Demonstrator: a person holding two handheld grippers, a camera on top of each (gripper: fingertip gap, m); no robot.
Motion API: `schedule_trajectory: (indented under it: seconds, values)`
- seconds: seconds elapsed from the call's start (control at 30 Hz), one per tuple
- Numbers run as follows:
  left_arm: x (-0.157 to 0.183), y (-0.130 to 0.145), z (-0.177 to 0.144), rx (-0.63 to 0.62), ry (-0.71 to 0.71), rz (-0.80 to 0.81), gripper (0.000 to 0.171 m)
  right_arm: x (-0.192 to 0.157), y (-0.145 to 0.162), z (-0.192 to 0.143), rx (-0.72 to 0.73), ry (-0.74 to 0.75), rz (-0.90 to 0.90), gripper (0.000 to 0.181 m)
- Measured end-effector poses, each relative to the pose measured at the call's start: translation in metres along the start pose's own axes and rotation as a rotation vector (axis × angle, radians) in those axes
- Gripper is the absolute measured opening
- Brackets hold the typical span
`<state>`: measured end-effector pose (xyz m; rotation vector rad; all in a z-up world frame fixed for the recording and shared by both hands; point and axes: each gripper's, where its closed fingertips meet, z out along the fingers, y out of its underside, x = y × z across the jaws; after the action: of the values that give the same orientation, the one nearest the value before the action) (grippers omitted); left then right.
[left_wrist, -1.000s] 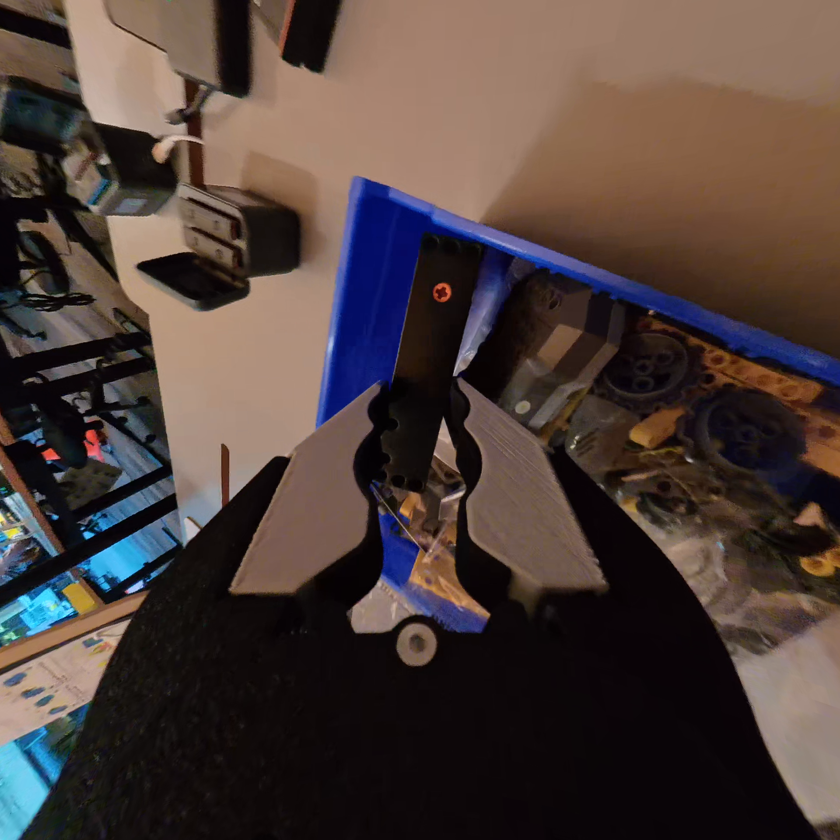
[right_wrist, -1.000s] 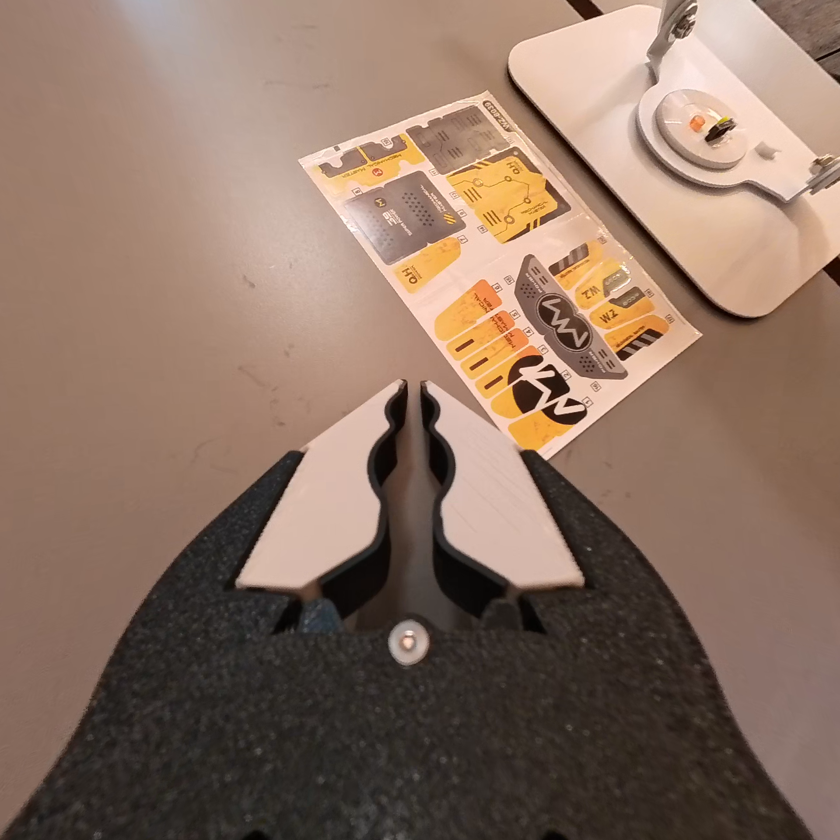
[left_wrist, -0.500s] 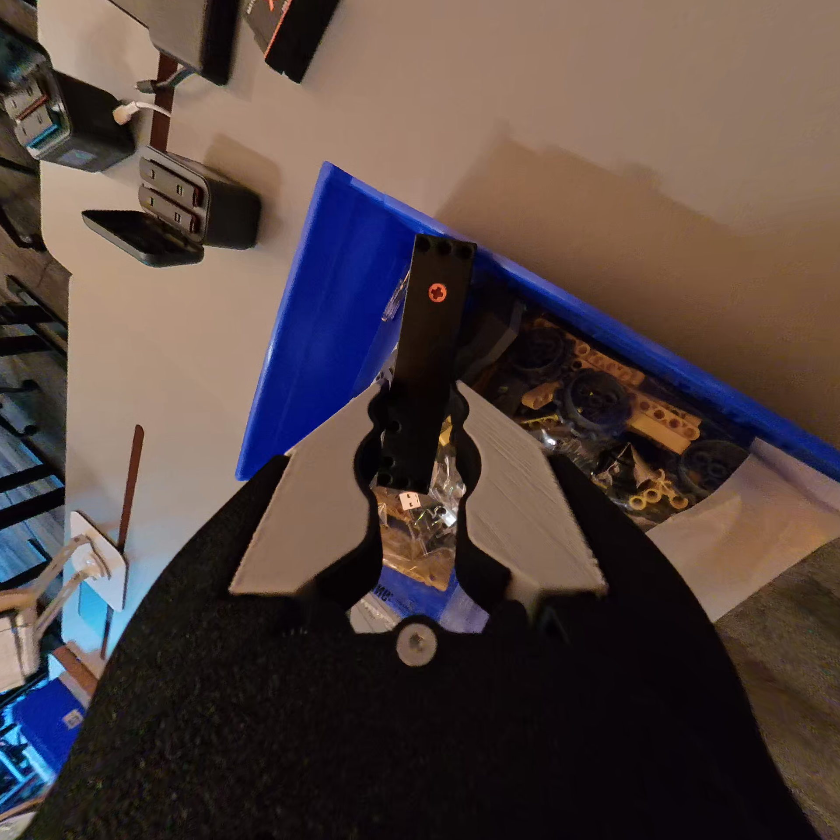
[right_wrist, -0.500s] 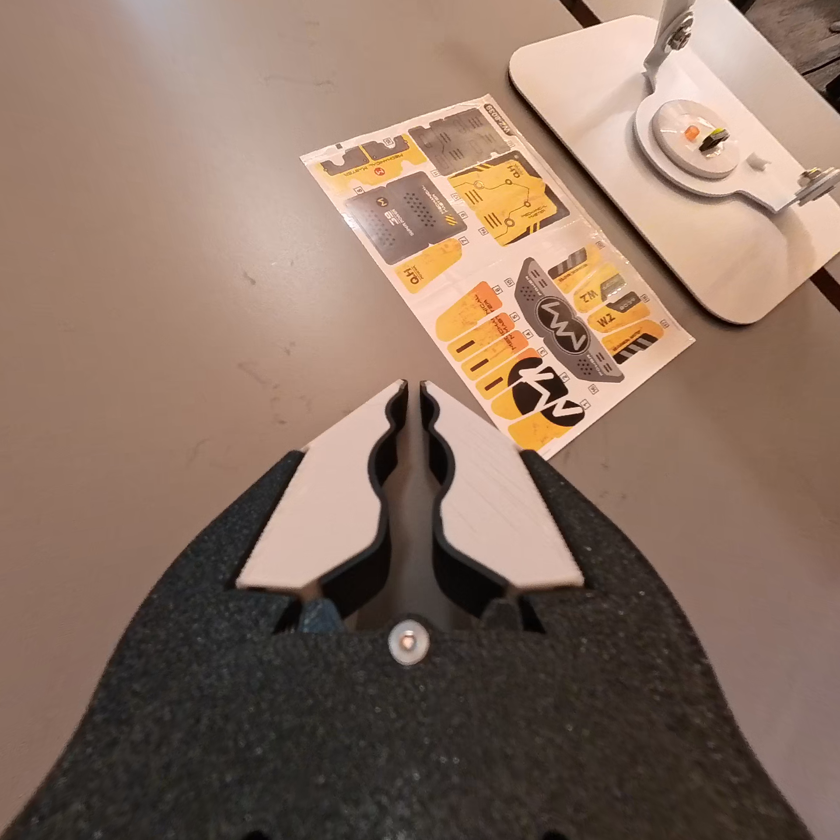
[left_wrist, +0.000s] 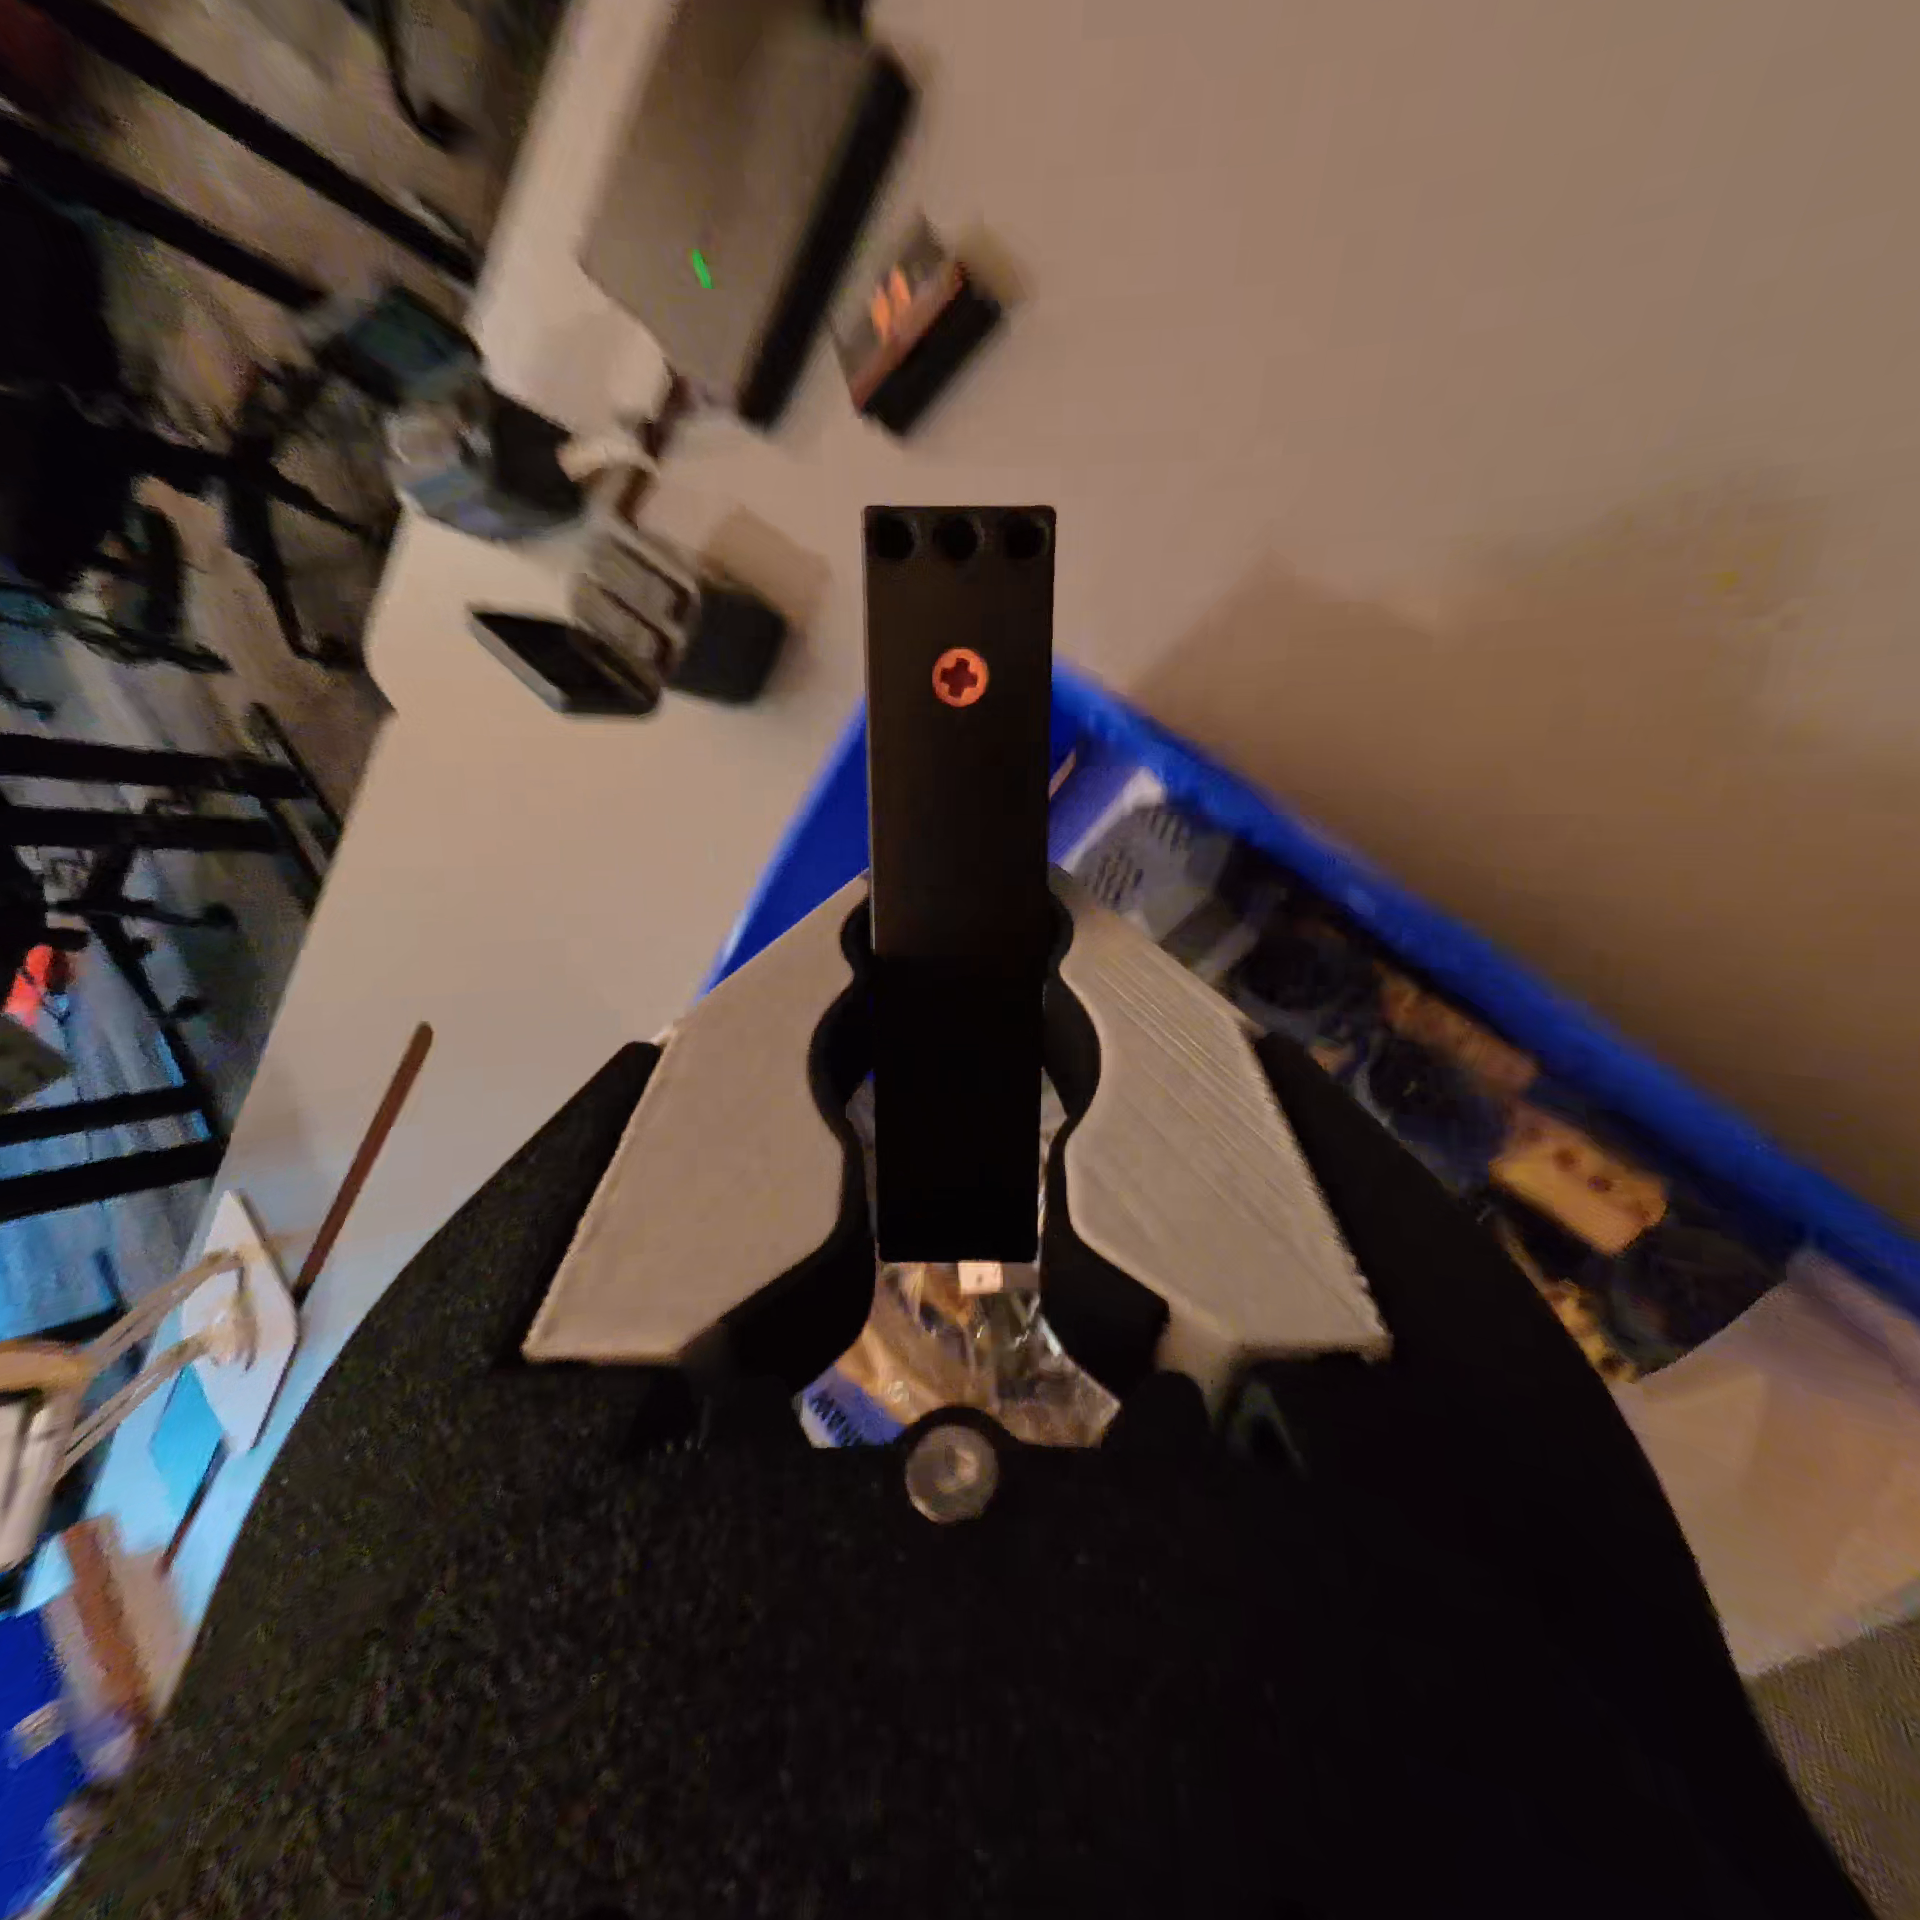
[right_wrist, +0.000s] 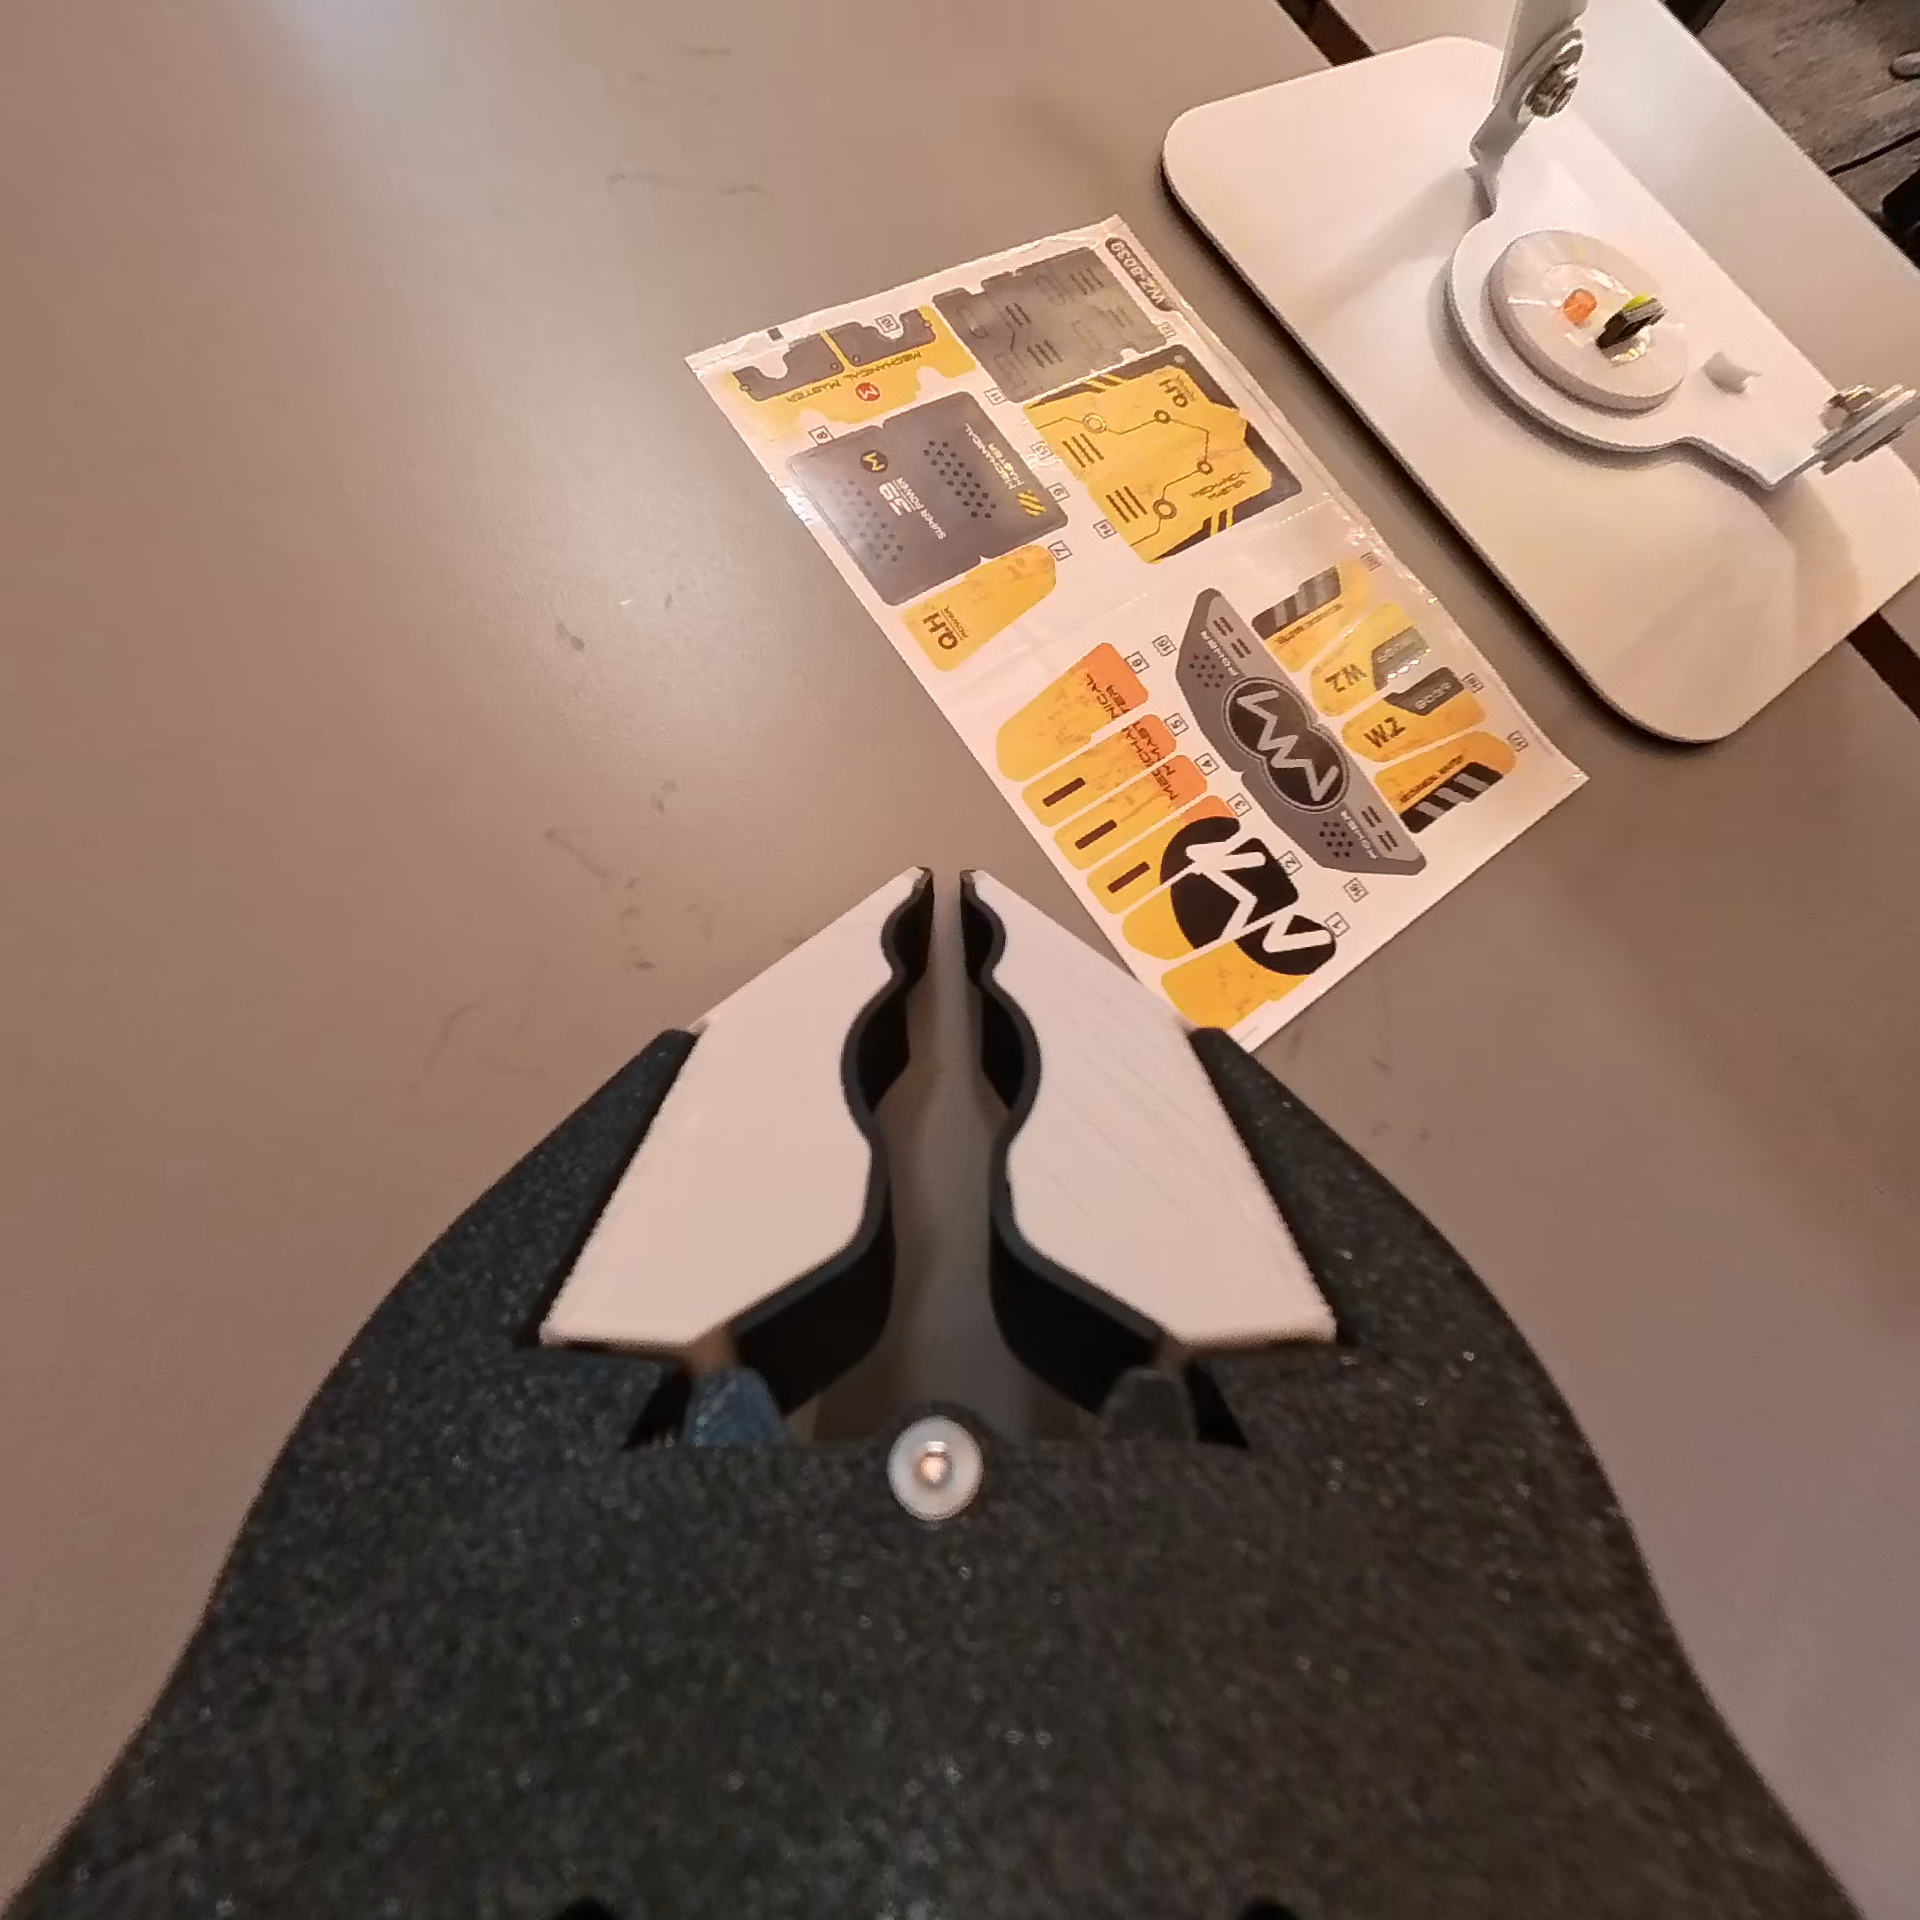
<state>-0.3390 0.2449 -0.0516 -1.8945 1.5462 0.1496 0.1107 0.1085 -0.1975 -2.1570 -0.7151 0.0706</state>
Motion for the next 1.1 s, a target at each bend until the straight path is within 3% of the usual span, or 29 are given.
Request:
schedule_trajectory:
  seconds: [0.1,0.27,0.47,0.6,0.7,0.77,0.9,1.1]
  values:
    - [0.011,-0.053,-0.027,0.226,0.041,-0.132,0.026,0.000,0.000,0.000,0.000,0.000,-0.001,0.005]
    - [0.062,-0.152,-0.038,0.493,0.292,-0.483,0.026,0.007,-0.003,-0.004,0.026,0.045,0.016,0.006]
    - [0.193,-0.264,0.006,0.613,0.578,-0.432,0.026,0.040,-0.025,-0.040,0.265,0.076,0.229,0.006]
    - [0.271,-0.314,0.051,0.630,0.755,-0.385,0.026,0.057,-0.031,-0.055,0.362,0.050,0.339,0.006]
    - [0.322,-0.319,0.087,0.465,0.941,-0.340,0.027,0.064,-0.030,-0.060,0.376,0.069,0.346,0.006]
    - [0.344,-0.317,0.102,0.403,0.994,-0.322,0.027,0.062,-0.033,-0.063,0.385,0.045,0.353,0.006]
    - [0.361,-0.313,0.091,0.378,1.152,-0.393,0.026,0.043,-0.042,-0.064,0.395,-0.050,0.376,0.006]
    - [0.358,-0.300,0.101,0.329,1.162,-0.451,0.029,0.002,-0.049,-0.054,0.369,-0.152,0.315,0.006]
